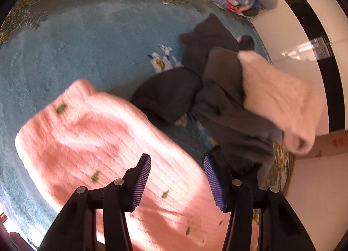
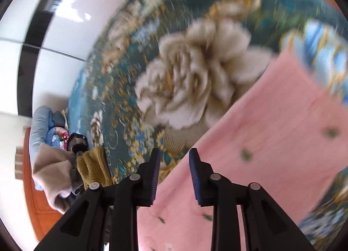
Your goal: Fold clothes
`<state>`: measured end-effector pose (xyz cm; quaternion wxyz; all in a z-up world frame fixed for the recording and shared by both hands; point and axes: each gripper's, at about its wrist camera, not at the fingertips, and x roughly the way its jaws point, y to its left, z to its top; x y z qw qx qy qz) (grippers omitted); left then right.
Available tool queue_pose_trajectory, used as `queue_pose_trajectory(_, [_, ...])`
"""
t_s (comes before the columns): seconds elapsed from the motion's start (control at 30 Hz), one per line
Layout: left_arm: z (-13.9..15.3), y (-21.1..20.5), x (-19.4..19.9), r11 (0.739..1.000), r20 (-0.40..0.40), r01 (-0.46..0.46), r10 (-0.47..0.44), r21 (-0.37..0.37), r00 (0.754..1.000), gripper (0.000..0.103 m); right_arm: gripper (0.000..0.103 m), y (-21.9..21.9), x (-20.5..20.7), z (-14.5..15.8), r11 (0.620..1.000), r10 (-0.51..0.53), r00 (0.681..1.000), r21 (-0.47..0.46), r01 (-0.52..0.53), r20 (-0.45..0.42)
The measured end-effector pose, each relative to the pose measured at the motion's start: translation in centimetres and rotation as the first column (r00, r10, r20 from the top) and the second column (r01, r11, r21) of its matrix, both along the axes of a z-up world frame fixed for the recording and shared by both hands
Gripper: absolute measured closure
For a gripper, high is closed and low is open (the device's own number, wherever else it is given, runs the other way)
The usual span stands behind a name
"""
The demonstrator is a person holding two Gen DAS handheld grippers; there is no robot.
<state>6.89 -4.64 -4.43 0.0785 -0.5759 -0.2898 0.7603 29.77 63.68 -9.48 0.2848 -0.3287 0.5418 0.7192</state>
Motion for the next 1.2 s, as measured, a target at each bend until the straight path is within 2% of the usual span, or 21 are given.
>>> queue_pose_trajectory(0.1, [-0.2,6.4,3.2,0.978,-0.011,0.201,-0.202,-0.048,0.979,0.047,0.073,1.0,5.7,1.1,0.996,-0.088,0.996,0.033,0.088,-0.007])
queue_pose_trajectory(0.23, [-1.6,14.8,7.3,0.900,0.005,0.434,-0.434,-0.040,0.901,0.047,0.073,1.8,13.1,0.7,0.981,-0.194,0.981,0.031,0.194,0.022])
queue_pose_trajectory(0.3, [-2.3,18.0,9.3,0.854,0.019,0.518,-0.517,-0.050,0.856,0.047,0.071,1.7,15.8,-0.5,0.973,-0.231,0.973,-0.004,0.232,0.027])
queue_pose_trajectory(0.37, [-3.4,20.1,11.2,0.805,0.063,0.589,-0.585,-0.077,0.808,0.047,0.061,1.6,17.7,-1.9,0.965,-0.258,0.966,-0.039,0.258,0.017])
queue_pose_trajectory(0.47, [-5.8,20.6,13.0,0.767,0.162,0.625,-0.605,-0.143,0.780,0.048,0.059,1.6,18.4,-2.9,0.967,-0.247,0.969,-0.067,0.245,-0.020])
queue_pose_trajectory(0.6, [-6.2,19.7,13.6,0.788,0.168,0.604,-0.583,-0.123,0.795,0.048,0.059,2.1,16.9,-3.2,0.979,-0.199,0.979,-0.047,0.197,-0.042])
queue_pose_trajectory(0.67, [-6.3,19.3,13.8,0.799,0.168,0.592,-0.572,-0.111,0.803,0.048,0.059,2.3,15.9,-3.7,0.982,-0.180,0.984,-0.049,0.180,0.009])
queue_pose_trajectory(0.73, [-6.3,19.3,14.0,0.792,0.168,0.598,-0.577,-0.124,0.799,0.048,0.060,2.4,15.2,-4.3,0.983,-0.173,0.983,-0.058,0.176,0.055])
queue_pose_trajectory(0.77, [-6.2,19.3,14.1,0.787,0.167,0.602,-0.581,-0.132,0.796,0.048,0.066,2.4,15.1,-4.5,0.981,-0.178,0.982,-0.066,0.182,0.070])
queue_pose_trajectory(0.8, [-6.1,19.3,14.2,0.782,0.167,0.607,-0.585,-0.140,0.793,0.048,0.086,2.5,15.0,-4.6,0.980,-0.180,0.981,-0.070,0.185,0.072])
queue_pose_trajectory(0.83, [-6.2,19.1,14.3,0.782,0.167,0.607,-0.586,-0.141,0.793,0.048,0.095,2.6,15.0,-4.4,0.982,-0.174,0.983,-0.063,0.178,0.062])
queue_pose_trajectory(0.97, [-6.4,18.3,14.3,0.799,0.170,0.590,-0.570,-0.116,0.804,0.048,0.095,2.6,15.6,-2.2,0.987,-0.155,0.988,0.039,0.154,0.019])
queue_pose_trajectory(1.1, [-6.4,17.8,14.4,0.804,0.173,0.584,-0.564,-0.109,0.808,0.048,0.095,3.2,16.6,-4.6,0.988,-0.151,0.984,-0.025,0.154,0.095])
queue_pose_trajectory(1.2, [-6.5,17.5,14.8,0.802,0.172,0.586,-0.565,-0.112,0.807,0.048,0.089,2.8,17.1,-5.3,0.987,-0.151,0.984,-0.034,0.155,0.094])
